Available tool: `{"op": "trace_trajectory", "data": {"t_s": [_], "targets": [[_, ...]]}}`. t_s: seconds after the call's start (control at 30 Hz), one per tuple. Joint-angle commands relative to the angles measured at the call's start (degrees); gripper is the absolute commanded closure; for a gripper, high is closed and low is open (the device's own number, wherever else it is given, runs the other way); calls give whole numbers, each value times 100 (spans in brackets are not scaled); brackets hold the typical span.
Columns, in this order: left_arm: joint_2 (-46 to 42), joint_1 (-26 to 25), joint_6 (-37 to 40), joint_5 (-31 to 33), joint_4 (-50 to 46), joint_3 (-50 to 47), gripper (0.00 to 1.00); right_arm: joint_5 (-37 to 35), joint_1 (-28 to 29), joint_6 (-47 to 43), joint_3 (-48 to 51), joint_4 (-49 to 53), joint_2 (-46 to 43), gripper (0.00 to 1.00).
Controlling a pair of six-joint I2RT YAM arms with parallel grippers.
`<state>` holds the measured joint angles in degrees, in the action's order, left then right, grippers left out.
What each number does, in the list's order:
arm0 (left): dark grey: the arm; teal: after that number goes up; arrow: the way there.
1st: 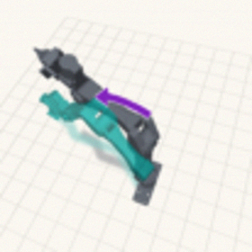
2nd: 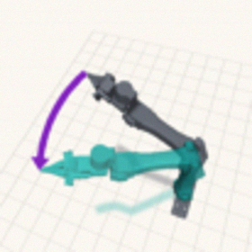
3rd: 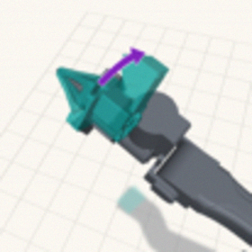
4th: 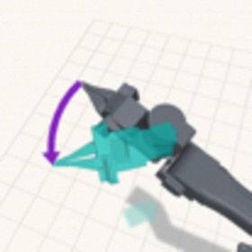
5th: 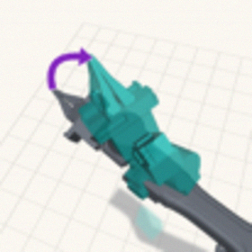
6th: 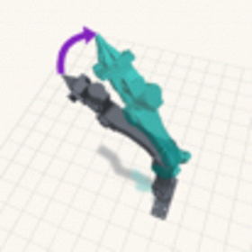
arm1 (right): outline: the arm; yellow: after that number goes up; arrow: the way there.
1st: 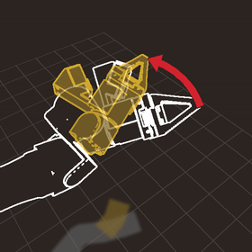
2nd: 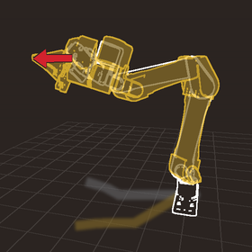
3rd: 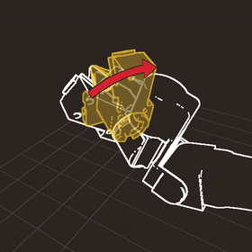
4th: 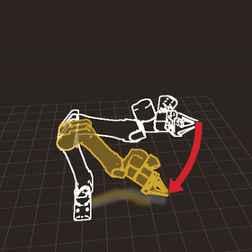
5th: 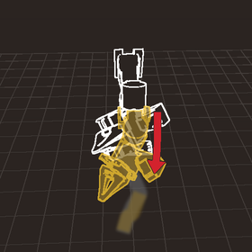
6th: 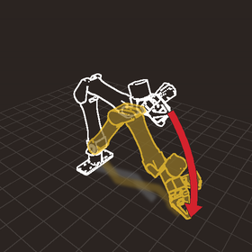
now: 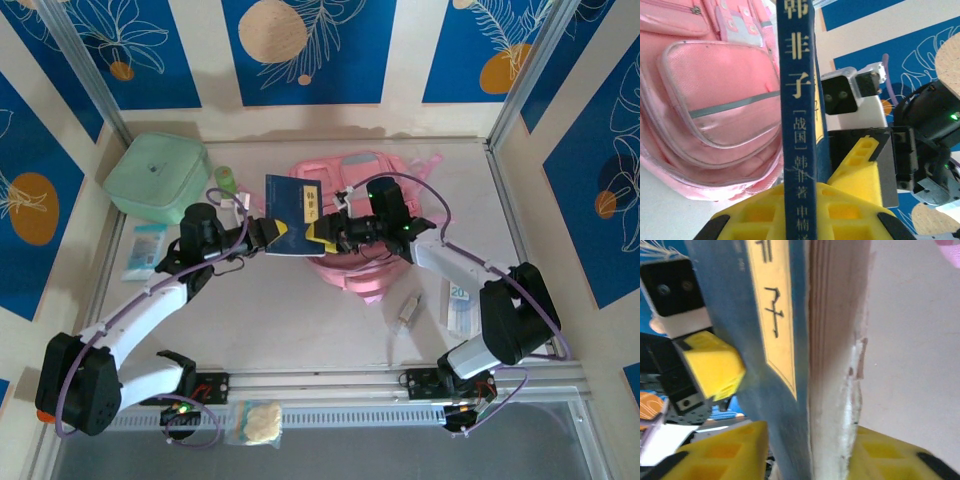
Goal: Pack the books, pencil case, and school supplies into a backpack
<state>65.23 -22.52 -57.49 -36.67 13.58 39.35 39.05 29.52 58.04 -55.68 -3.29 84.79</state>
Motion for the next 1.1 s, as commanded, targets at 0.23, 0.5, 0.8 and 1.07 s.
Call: {"op": "trace_trajectory", "data": {"t_s": [0.23, 0.5, 0.8, 1.07], "targets": [[65, -125, 617, 169, -514, 330, 100, 230, -95, -75, -26, -19, -213, 90], [71, -164, 1356, 344, -1352, 703, 68, -186, -372, -719, -225, 1134, -753, 99], [780, -787, 3666, 1146, -2501, 1566, 53, -790, -1349, -1457, -187, 3031, -1770, 100], [2161, -1876, 5541, 1880, -2533, 2520, 46, -916, -2826, -1786, 198, 4132, -2730, 100]]}}
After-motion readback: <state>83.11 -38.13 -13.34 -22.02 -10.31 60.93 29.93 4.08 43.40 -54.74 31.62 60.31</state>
